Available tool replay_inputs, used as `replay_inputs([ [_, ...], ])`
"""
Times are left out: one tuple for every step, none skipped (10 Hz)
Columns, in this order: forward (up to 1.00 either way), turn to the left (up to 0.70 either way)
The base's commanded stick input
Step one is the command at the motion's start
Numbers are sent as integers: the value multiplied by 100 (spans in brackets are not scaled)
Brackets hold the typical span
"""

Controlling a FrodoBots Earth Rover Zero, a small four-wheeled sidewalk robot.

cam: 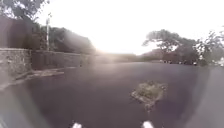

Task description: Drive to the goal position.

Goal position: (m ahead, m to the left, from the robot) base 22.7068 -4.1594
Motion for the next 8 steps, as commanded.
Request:
replay_inputs([
  [70,0],
  [70,0],
  [70,0],
  [70,0],
  [70,0],
  [70,0],
  [70,0],
  [70,0],
])
